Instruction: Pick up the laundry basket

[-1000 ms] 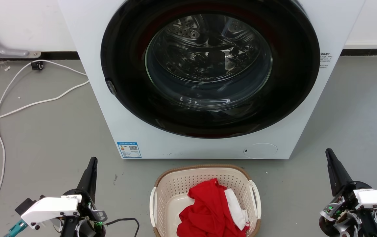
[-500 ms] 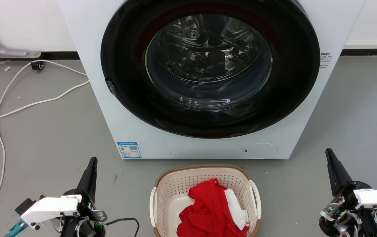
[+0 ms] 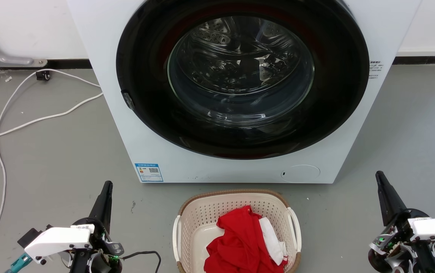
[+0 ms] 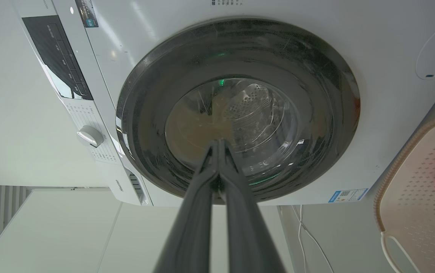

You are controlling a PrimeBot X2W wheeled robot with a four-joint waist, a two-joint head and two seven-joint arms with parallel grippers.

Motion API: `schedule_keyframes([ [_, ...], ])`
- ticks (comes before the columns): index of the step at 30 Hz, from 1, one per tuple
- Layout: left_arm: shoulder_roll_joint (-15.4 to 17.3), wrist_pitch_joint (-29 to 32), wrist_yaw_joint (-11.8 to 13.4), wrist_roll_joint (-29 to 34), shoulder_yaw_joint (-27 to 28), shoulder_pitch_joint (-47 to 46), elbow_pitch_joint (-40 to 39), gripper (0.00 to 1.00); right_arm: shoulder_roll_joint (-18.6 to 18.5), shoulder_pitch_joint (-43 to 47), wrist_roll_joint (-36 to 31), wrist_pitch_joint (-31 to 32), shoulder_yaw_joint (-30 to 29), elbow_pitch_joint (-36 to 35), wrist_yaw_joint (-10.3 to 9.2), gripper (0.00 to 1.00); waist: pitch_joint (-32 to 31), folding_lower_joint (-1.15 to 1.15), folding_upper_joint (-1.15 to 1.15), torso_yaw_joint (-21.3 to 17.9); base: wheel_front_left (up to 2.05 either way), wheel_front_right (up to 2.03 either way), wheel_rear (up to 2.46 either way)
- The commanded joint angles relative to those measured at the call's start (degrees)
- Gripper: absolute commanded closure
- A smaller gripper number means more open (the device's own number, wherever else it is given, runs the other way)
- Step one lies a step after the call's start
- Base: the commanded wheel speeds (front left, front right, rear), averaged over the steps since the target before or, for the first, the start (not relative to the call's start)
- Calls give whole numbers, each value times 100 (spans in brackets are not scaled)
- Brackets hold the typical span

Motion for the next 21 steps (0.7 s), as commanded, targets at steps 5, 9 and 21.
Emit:
schedule_keyframes([
  [5,-2,6,-21,25,24,-62,7,100,17,-66,-16,12,-7,4,2,100,0,0,0,0,0,0,0],
  [9,-3,8,-21,26,26,-62,7,100,18,-66,-16,12,-6,4,2,100,0,0,0,0,0,0,0],
  [21,-19,-192,4,62,-262,44,39,0,8,127,-87,-196,107,-20,0,0,5,0,0,3,0,0,0],
])
